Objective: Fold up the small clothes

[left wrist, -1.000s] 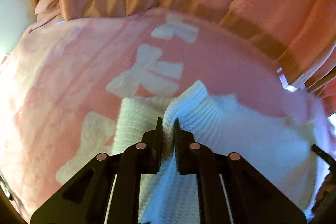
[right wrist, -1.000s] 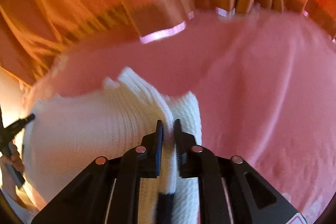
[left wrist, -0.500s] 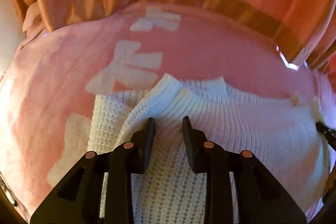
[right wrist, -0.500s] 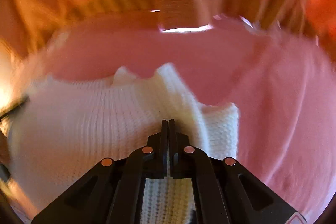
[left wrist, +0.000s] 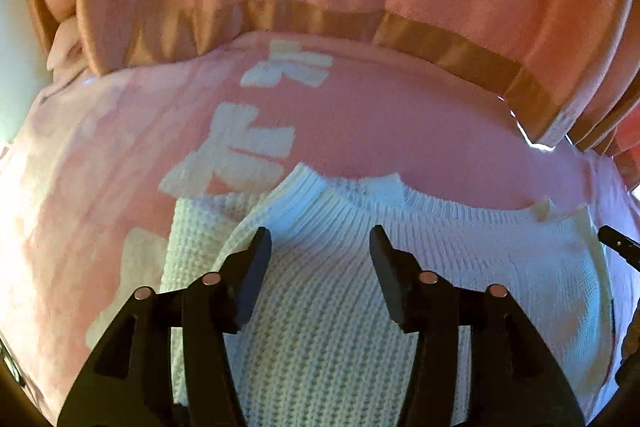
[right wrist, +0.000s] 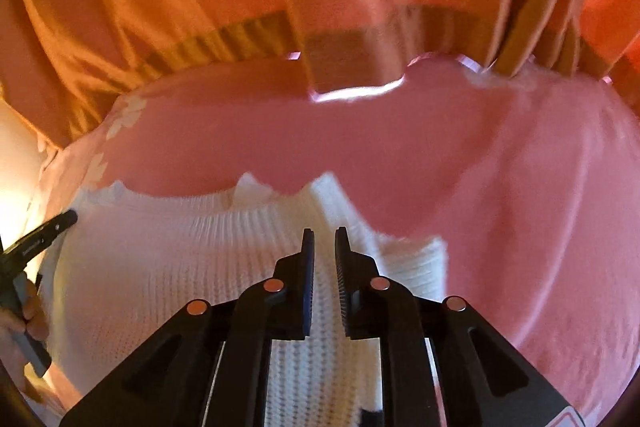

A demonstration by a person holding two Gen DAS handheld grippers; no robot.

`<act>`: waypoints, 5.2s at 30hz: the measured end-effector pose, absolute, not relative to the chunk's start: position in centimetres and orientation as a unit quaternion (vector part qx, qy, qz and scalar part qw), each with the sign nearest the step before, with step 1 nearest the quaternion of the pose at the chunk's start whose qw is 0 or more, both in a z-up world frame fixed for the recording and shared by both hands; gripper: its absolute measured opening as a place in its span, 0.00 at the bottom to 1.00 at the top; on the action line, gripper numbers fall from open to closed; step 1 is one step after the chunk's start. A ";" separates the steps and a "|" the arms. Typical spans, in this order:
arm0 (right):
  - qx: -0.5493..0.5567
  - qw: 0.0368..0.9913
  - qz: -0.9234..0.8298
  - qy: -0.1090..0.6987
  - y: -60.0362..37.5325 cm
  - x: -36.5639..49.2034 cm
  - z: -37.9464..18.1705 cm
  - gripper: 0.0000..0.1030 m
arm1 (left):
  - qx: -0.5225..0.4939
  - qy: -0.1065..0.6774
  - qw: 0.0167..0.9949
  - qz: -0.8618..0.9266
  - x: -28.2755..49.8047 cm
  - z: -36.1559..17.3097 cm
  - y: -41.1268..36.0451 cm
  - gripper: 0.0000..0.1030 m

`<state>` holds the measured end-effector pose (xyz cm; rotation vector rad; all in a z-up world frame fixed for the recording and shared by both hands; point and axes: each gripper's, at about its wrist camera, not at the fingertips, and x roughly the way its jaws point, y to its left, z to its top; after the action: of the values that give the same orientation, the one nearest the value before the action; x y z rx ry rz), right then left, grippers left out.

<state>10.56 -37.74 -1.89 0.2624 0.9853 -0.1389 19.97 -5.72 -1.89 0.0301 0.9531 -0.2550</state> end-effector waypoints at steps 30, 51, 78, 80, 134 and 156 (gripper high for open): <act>0.056 0.869 -0.085 0.483 -34.4 1.6 1.1 0.25 | 0.080 0.443 0.885 -0.114 15.1 1.3 -5.0 0.66; 0.106 0.855 -0.094 0.499 -34.8 -8.0 -0.5 0.06 | -0.040 0.552 0.827 -0.098 7.8 -2.1 4.4 0.12; 0.138 0.836 -0.088 0.523 -35.6 3.4 -2.0 0.00 | 0.037 0.492 0.858 -0.142 11.1 -1.8 -6.9 0.54; 0.124 0.849 -0.115 0.501 -36.5 2.5 -0.1 0.12 | 0.006 0.484 0.861 -0.153 10.9 -0.6 -5.8 0.54; -0.019 0.857 -0.079 0.509 -35.6 5.5 1.4 0.44 | -0.084 0.544 0.825 -0.131 11.8 0.6 -1.5 0.57; 0.105 0.833 -0.128 0.527 -42.7 8.1 -2.1 0.16 | -0.078 0.563 0.810 -0.147 20.1 -2.6 -6.9 0.10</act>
<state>8.09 -42.70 -2.09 0.2230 1.1171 -0.2719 20.09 -6.92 -2.59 -0.1671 1.2031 -0.3143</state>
